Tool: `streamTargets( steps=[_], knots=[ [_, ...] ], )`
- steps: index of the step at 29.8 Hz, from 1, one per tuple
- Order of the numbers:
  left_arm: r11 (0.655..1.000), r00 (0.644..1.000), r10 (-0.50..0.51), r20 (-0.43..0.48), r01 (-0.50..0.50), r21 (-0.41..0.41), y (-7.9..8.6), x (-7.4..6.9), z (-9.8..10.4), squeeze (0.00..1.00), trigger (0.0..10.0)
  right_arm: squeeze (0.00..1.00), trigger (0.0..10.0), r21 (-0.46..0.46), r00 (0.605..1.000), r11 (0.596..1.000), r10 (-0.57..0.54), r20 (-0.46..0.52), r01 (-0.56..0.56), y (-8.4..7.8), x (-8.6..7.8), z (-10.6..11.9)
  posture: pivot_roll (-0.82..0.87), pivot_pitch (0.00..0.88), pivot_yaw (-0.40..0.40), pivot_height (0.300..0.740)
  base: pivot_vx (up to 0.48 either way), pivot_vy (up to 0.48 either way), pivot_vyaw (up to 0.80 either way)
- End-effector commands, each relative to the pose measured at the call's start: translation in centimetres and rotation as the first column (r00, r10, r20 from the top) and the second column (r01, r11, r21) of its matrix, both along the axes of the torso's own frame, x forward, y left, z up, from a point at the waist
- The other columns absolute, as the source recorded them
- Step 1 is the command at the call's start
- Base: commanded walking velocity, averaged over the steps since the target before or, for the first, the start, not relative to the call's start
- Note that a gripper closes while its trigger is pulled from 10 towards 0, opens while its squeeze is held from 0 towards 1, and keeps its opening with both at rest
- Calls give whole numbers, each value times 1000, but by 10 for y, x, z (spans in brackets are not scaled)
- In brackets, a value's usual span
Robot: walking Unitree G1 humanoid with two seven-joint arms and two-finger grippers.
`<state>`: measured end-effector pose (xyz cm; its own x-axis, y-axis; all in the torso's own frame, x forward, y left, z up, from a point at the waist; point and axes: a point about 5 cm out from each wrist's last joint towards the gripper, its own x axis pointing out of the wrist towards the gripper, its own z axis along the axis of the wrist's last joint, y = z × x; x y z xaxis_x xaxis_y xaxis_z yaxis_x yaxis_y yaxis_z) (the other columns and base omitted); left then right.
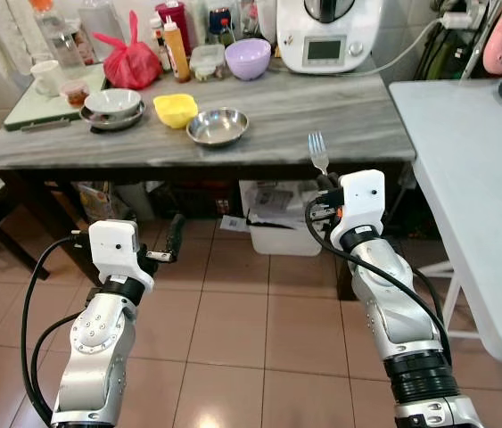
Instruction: Setting the table
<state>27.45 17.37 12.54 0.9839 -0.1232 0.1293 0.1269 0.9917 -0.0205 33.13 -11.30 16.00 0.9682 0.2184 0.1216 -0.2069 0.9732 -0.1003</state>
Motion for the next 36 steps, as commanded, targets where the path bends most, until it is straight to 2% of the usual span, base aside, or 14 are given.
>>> streamTargets(
  steps=[1,31,36],
  knots=[
    [1000,1000,14,5,-14,10,5,0,2,0,10000,0,10000,13,999,1000,28,21,-28,8,0,7,-96,46,93,740,428,0,0],
    [999,999,-32,-2,32,7,-3,1,1,0,10000,0,10000,16,1000,1000,-17,17,17,5,2,4,-97,46,99,740,424,0,0],
    [998,998,-56,-20,56,2,-4,-4,-3,0,10000,0,10000,29,999,999,-35,-8,36,5,0,-2,-95,50,100,740,138,0,0]
  ],
)
